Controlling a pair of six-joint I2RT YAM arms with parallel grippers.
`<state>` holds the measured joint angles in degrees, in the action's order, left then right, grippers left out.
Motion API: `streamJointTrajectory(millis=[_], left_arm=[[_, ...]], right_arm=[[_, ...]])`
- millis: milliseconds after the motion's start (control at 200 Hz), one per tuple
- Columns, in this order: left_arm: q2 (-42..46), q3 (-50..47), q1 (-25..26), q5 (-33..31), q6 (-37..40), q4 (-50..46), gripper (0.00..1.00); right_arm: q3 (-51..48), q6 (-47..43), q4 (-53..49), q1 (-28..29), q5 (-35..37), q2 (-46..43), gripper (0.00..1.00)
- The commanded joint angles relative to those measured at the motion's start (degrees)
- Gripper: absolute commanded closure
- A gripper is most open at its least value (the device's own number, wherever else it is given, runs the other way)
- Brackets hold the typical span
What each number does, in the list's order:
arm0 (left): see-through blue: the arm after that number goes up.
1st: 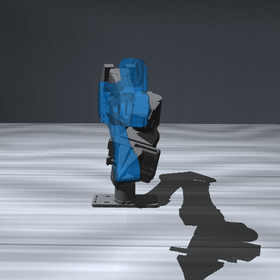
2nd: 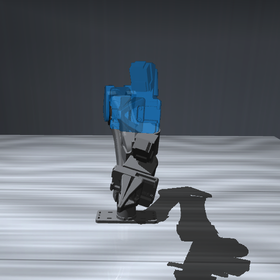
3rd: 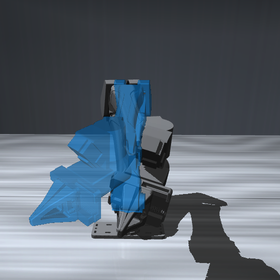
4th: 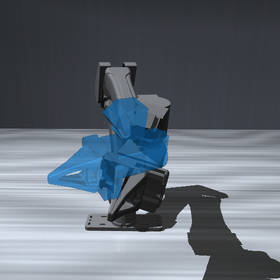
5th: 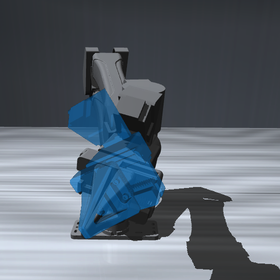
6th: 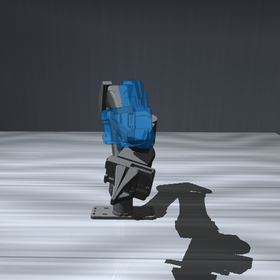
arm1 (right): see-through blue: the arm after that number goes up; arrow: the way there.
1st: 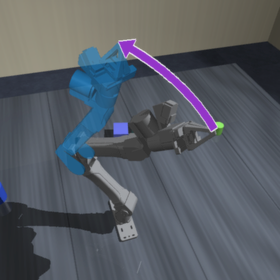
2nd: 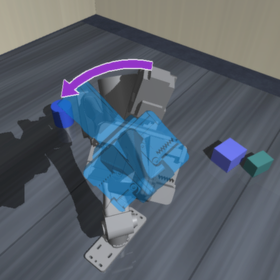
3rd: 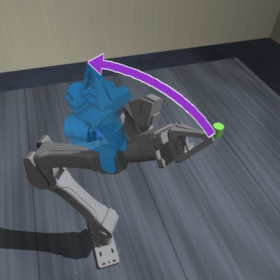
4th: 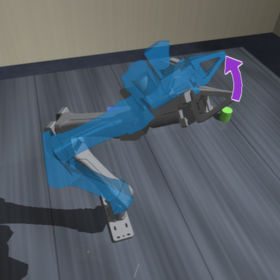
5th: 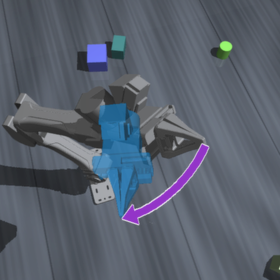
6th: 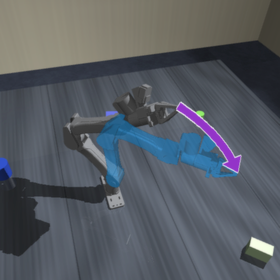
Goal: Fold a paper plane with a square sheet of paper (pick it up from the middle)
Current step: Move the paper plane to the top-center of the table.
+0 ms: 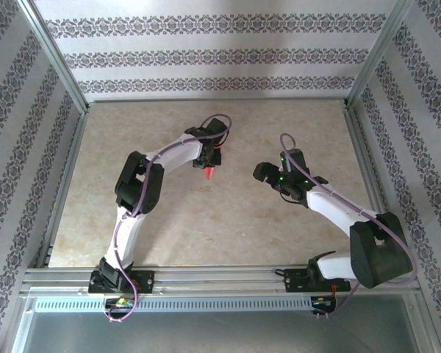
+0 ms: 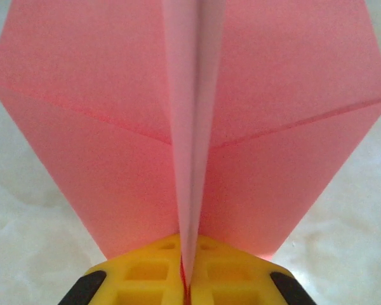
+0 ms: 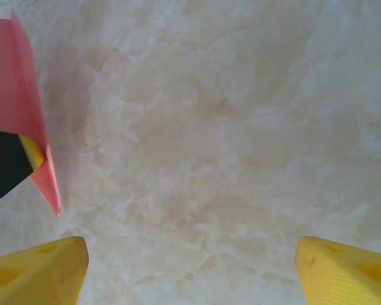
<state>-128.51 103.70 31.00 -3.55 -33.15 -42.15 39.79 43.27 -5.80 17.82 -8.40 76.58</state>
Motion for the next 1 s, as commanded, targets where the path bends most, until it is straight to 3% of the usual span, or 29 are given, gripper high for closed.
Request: streamJointTrajectory(millis=[0, 355, 745, 994], left_arm=[[-1.8, 3.7, -0.8, -1.2, -1.9, -4.2, 0.90], [-6.4, 8.9, -1.7, -1.2, -2.1, -7.8, 0.86], [-8.7, 10.5, -1.7, -1.1, -3.4, -9.5, 0.71], [-9.6, 10.5, -1.7, -1.0, -3.2, -9.6, 0.69]], right_arm=[[-0.9, -1.1, -0.3, -0.6, -0.6, -0.9, 0.15], [-1.2, -0.8, 0.2, -0.9, -2.1, -0.4, 0.15], [-1.7, -0.2, 0.5, -0.9, -2.8, -0.7, 0.15], [-1.7, 0.0, 0.7, -0.9, -3.0, -0.4, 0.15]])
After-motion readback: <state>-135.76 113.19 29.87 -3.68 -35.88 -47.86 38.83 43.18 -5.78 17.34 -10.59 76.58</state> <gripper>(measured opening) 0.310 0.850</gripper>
